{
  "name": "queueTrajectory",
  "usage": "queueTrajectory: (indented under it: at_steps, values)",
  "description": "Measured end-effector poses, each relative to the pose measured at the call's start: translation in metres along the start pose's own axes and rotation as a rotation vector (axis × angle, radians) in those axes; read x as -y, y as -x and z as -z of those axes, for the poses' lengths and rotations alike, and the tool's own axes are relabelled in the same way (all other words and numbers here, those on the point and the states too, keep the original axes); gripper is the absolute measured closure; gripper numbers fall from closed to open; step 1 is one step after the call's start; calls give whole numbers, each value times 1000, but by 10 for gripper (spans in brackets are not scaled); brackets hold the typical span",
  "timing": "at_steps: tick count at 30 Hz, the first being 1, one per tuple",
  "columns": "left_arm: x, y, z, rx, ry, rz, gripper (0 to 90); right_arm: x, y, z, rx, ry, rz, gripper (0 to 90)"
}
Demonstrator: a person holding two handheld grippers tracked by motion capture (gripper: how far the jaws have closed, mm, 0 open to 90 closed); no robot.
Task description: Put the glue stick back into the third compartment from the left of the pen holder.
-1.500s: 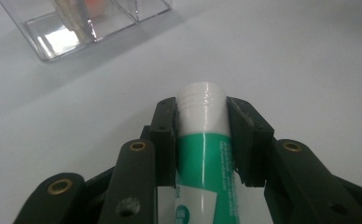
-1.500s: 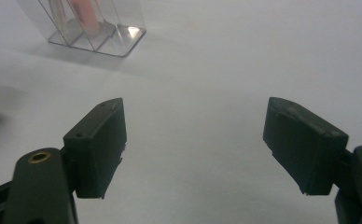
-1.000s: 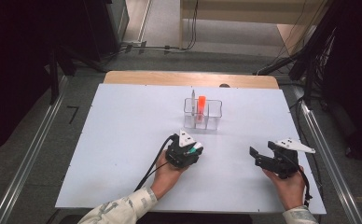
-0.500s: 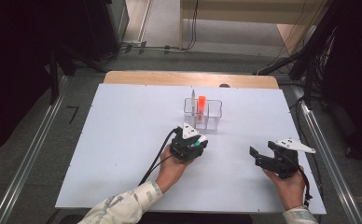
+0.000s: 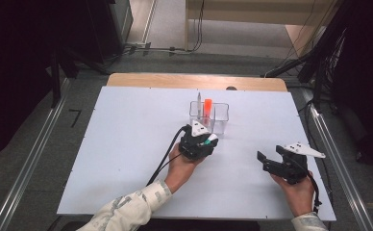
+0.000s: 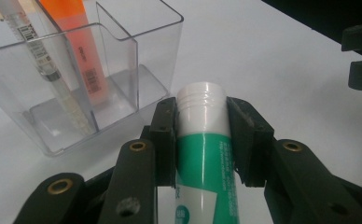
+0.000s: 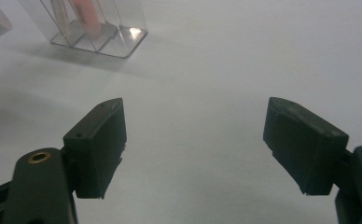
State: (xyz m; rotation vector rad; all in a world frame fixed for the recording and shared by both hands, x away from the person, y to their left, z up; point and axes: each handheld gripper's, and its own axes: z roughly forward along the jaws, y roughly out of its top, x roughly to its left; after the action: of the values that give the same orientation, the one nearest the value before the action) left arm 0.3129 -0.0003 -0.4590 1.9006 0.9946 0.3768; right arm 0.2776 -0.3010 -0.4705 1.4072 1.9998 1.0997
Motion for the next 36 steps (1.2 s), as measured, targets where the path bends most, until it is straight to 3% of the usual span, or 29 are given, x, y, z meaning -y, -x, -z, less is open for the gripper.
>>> queueTrajectory:
  at_steps: [14, 36]
  values:
    - [-13, 3, -4, 7, 13, 0, 656, 0, 0, -1, -3, -3, -1, 198]
    - [-36, -6, -16, 4, 44, 27, 656, 0, 1, -1, -8, -2, -1, 198]
